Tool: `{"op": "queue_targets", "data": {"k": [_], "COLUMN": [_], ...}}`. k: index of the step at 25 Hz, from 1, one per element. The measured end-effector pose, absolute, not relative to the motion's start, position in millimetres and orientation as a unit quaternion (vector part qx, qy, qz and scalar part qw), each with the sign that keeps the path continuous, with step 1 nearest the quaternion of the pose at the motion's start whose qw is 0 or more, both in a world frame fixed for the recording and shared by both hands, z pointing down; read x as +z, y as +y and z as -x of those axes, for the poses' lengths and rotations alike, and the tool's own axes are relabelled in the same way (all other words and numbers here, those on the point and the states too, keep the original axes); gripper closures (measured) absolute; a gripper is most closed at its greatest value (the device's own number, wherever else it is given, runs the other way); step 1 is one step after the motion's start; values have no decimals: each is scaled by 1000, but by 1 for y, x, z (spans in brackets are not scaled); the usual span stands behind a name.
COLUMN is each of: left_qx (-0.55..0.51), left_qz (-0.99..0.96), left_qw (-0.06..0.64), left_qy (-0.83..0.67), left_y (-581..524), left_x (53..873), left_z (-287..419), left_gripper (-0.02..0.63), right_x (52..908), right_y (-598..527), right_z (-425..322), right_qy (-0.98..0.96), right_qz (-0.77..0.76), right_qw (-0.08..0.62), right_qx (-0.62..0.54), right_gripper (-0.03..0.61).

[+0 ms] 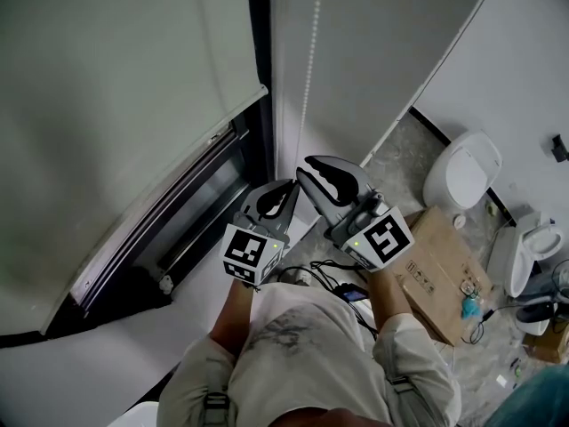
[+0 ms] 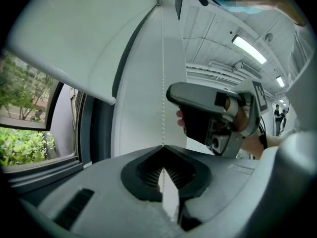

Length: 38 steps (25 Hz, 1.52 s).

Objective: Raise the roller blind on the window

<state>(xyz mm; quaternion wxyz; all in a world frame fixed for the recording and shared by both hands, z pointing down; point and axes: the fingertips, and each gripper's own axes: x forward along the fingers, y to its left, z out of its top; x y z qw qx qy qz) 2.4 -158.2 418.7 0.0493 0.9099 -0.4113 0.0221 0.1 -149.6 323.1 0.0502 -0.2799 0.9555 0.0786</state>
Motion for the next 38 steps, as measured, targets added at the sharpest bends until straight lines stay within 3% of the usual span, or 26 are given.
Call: {"op": "queue_targets", "data": {"k": [9, 13, 19, 38], "left_qx": [26, 24, 20, 41], "left_qz": [-911, -912, -912, -909], "left_qw": [46, 46, 45, 81], "left_qy": [-408, -407, -408, -407], "left_y": [-156, -155, -157, -148], "left_x": [419, 420, 422, 489], "left_z": [-5, -5, -3, 0], "left_gripper": [607, 607, 607, 607], "right_x": [286, 287, 291, 361], "right_y": [-158, -162, -165, -171], "right_z": [9, 12, 12, 12], "right_qy": [953, 953, 952, 953], "right_qz": [276, 280, 282, 298], "right_qw": [67, 63, 75, 33], "right_qx": [104, 102, 95, 46], "right_gripper": [501, 550, 561, 563]}}
